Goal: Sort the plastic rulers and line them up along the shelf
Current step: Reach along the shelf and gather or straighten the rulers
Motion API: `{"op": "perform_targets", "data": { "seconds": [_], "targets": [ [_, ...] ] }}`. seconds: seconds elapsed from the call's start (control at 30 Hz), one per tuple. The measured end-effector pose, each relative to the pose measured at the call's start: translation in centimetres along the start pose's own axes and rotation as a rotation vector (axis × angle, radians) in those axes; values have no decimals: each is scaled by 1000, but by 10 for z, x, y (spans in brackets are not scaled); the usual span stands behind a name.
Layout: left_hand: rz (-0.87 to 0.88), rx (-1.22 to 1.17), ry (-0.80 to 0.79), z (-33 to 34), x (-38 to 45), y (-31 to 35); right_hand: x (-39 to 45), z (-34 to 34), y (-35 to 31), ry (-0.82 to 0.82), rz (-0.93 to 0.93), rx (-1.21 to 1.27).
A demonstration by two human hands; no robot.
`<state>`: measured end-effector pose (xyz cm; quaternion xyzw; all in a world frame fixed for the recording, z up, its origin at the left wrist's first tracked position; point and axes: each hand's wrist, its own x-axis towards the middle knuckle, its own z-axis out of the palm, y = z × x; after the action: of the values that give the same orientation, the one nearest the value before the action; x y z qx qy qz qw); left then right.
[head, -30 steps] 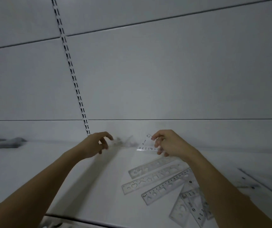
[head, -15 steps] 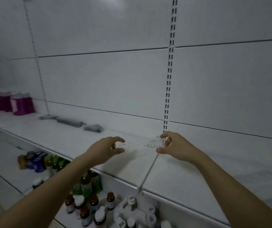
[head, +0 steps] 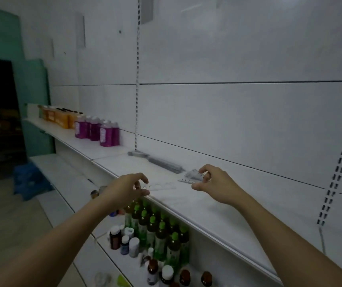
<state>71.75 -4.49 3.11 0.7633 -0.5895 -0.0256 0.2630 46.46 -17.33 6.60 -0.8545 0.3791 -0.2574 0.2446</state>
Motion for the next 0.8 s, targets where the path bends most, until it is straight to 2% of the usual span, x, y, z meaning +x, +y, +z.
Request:
{"op": "perform_targets", "data": {
  "seconds": [0.4,0.63,0.8],
  "targets": [
    [60,79,-21,-11,135,-90,177,76,-2,-81,-27,33],
    [132,66,32,-31,220,-114,260,86,-5,-22,-28,57],
    [213,31,-33,-13,269,-130,294,91,1,23,5,41]
  ]
}}
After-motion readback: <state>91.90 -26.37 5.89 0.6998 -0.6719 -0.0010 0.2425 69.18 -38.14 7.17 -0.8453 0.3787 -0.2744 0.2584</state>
